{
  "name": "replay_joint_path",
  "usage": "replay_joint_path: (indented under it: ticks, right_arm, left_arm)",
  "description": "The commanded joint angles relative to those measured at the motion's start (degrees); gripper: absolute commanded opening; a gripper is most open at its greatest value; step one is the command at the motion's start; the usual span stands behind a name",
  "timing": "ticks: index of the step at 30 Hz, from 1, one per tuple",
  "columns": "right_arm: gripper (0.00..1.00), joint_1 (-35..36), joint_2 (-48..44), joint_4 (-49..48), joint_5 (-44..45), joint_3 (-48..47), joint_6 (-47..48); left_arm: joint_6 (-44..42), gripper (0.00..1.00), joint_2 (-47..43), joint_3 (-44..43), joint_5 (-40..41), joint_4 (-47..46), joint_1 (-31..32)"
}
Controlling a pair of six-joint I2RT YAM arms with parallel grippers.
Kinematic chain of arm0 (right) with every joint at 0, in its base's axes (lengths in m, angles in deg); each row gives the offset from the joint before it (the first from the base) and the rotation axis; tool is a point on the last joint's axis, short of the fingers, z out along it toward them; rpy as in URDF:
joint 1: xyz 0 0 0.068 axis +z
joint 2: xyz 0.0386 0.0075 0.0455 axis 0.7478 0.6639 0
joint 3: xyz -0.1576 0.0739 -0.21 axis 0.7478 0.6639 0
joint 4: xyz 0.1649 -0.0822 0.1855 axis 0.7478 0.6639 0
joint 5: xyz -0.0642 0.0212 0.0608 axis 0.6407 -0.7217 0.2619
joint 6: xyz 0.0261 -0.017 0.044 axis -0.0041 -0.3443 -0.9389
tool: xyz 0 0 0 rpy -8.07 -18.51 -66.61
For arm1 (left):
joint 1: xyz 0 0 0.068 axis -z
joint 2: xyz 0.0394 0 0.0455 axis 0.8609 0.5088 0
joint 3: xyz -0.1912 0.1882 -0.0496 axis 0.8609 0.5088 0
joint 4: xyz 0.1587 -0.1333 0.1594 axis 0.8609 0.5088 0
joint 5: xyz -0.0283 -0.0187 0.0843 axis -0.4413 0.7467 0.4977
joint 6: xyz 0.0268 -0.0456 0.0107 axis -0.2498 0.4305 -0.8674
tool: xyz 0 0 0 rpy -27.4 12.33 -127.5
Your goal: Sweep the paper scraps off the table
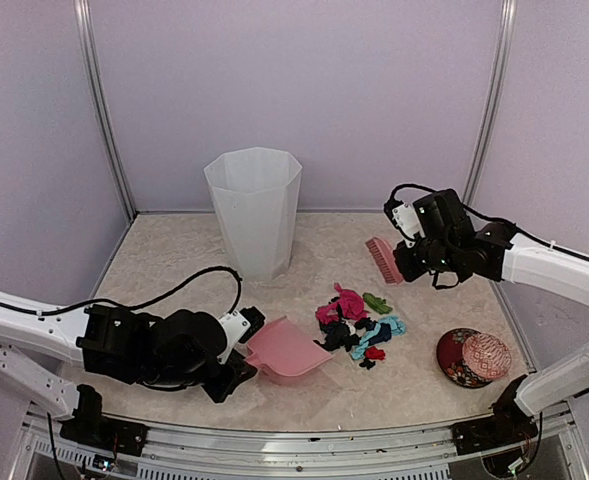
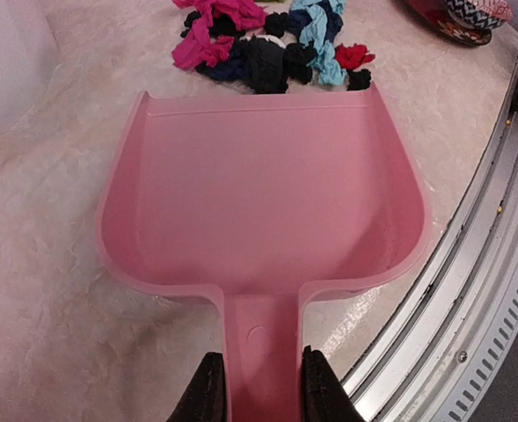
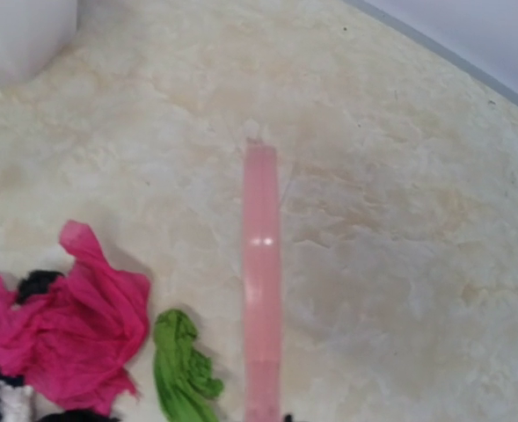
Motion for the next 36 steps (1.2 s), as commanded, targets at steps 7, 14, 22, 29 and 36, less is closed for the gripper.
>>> replay_joint_path:
  ticks: [7, 14, 22, 29, 36]
  right_arm:
    - [0.00, 2.9, 6.9, -0.9, 3.7, -4.8, 8.9]
    - [0.00, 6.4, 13.4, -2.9, 2.6, -6.5, 13.9]
    - [0.00, 10.4, 16.3, -0.2, -2.5, -6.4, 12.6]
    - [0.00, 14.6, 13.2, 3.1, -8.6, -5.1, 4.9]
    - [0.00, 17.8, 9.4, 2.1, -16.0, -3.1, -2.6]
  left_arm:
    - [4.3, 0.00, 5.8, 4.0, -2.7, -3.9, 1.8]
    - [1.8, 0.00, 12.8, 2.2, -3.2, -6.3, 0.0]
    - [-0.7, 0.00, 18.9, -0.6, -4.4, -9.3, -3.6]
    - [-0.9, 0.00, 23.3, -2.8, -3.0, -11.1, -5.9]
    - [-0.2, 0.00, 27.1, -3.8, -1.0, -13.4, -7.1]
